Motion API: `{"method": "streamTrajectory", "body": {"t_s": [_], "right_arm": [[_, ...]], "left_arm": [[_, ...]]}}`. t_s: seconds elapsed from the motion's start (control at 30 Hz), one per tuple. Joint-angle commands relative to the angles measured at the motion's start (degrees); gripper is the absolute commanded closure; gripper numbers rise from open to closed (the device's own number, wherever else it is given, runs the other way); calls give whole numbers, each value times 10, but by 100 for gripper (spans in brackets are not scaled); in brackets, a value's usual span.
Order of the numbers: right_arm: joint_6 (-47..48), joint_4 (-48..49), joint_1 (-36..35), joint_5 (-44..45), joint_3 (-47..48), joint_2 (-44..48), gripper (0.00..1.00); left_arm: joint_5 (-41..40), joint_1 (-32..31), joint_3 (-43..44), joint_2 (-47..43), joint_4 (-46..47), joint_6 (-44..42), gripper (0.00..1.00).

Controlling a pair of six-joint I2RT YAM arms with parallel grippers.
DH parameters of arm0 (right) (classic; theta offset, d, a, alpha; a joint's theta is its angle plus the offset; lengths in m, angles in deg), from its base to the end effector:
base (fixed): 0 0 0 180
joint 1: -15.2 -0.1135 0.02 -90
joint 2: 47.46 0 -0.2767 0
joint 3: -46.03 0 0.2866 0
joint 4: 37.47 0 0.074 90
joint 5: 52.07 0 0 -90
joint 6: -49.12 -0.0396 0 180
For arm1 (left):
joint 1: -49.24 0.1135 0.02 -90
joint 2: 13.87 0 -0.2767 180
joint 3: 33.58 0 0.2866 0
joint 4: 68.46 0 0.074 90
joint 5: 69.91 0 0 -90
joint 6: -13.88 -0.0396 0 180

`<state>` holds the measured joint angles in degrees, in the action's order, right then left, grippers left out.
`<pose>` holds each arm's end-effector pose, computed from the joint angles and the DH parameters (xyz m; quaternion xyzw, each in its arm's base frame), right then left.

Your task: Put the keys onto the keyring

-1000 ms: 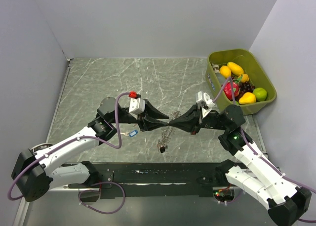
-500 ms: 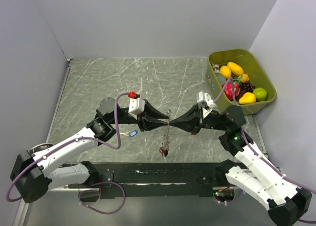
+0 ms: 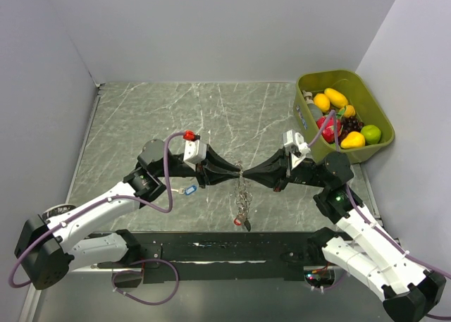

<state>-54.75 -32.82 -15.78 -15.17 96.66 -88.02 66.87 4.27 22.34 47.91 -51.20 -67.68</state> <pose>0.1436 0.1232 0.3684 -0.4313 0.4876 0.5225 0.5507 0.1730 -0.2136 0.3480 0.4739 0.4558 -0.5438 0.5215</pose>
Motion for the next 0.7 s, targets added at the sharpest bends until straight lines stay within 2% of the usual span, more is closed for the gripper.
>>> {"method": "streamTrajectory", "body": {"t_s": [0.0, 0.33, 0.53, 0.6, 0.67], "right_arm": [[-1, 40, -5, 1, 6, 9, 100], [2, 36, -4, 7, 2, 10, 100], [-2, 44, -4, 5, 0, 10, 100], [-2, 41, -5, 5, 0, 11, 100], [2, 34, -5, 9, 0, 11, 100]], "left_arm": [[22, 1, 10, 14, 35, 16, 76], [24, 1, 0, 4, 52, 20, 68], [38, 1, 12, 14, 37, 15, 87], [47, 1, 17, 22, 39, 15, 99], [55, 1, 20, 27, 47, 18, 99]]}}
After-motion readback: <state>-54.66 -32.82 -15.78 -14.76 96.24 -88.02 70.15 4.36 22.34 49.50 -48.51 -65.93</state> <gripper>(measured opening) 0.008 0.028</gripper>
